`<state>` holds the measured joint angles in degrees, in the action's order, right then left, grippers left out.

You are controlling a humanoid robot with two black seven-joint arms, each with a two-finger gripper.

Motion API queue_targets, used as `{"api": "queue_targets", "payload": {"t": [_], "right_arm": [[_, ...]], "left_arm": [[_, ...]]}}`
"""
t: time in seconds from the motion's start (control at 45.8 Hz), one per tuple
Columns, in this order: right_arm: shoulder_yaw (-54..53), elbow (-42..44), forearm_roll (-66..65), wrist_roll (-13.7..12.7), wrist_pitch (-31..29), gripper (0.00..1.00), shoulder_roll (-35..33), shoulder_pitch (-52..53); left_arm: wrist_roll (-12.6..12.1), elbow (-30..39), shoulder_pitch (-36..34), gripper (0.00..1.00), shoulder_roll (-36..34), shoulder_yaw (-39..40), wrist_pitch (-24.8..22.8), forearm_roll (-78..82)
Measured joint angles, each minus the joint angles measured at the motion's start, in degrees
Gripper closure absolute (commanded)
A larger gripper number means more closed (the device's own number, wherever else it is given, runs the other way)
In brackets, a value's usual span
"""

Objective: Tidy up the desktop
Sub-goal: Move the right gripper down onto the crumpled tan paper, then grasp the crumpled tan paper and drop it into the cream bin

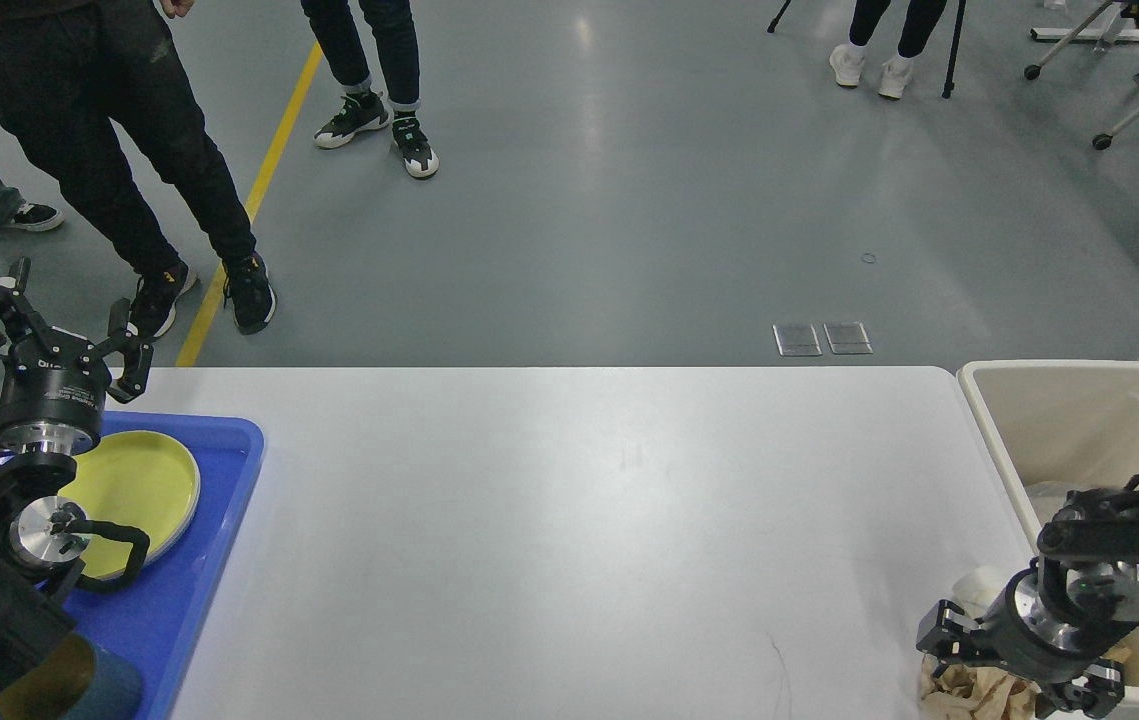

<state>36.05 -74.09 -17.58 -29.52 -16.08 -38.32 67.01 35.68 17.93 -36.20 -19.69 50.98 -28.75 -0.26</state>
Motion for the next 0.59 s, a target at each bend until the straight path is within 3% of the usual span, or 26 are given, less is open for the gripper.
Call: {"api": "queue_targets", "payload": {"t": [0.109, 0.153, 0.219, 0.262, 0.284, 0.328, 0.415, 0.59], "right_arm": [[0.12, 0.0, 0.0, -0.04, 5.25, 0.13, 1.79, -2.45], [0.18, 0.0, 0.0, -0.07, 6.94, 0.22, 2.38, -3.41], [0.23, -0.02, 0.0, -0.09, 8.21, 0.42, 2.85, -4.22], [0.24, -0.05, 0.0, -0.1, 8.59, 0.6, 2.98, -4.43], [0.24, -0.12, 0.0, -0.1, 8.69, 0.75, 3.03, -4.5], [0.25, -0.27, 0.0, -0.11, 8.73, 0.88, 3.11, -4.53], [0.32, -0.67, 0.02, -0.22, 8.52, 1.0, 3.57, -4.42], [0.45, -2.64, 0.02, -0.39, 7.98, 1.0, 3.23, -2.95]], "left_arm": [[0.0, 0.0, 0.0, 0.04, 0.0, 0.0, 0.0, 0.0], [0.0, 0.0, 0.0, 0.04, 0.0, 0.0, 0.0, 0.0], [0.0, 0.0, 0.0, 0.04, 0.0, 0.0, 0.0, 0.0], [0.0, 0.0, 0.0, 0.04, 0.0, 0.0, 0.0, 0.0], [0.0, 0.0, 0.0, 0.04, 0.0, 0.0, 0.0, 0.0], [0.0, 0.0, 0.0, 0.04, 0.0, 0.0, 0.0, 0.0], [0.0, 0.0, 0.0, 0.04, 0.0, 0.0, 0.0, 0.0], [0.0, 0.0, 0.0, 0.04, 0.0, 0.0, 0.0, 0.0]]}}
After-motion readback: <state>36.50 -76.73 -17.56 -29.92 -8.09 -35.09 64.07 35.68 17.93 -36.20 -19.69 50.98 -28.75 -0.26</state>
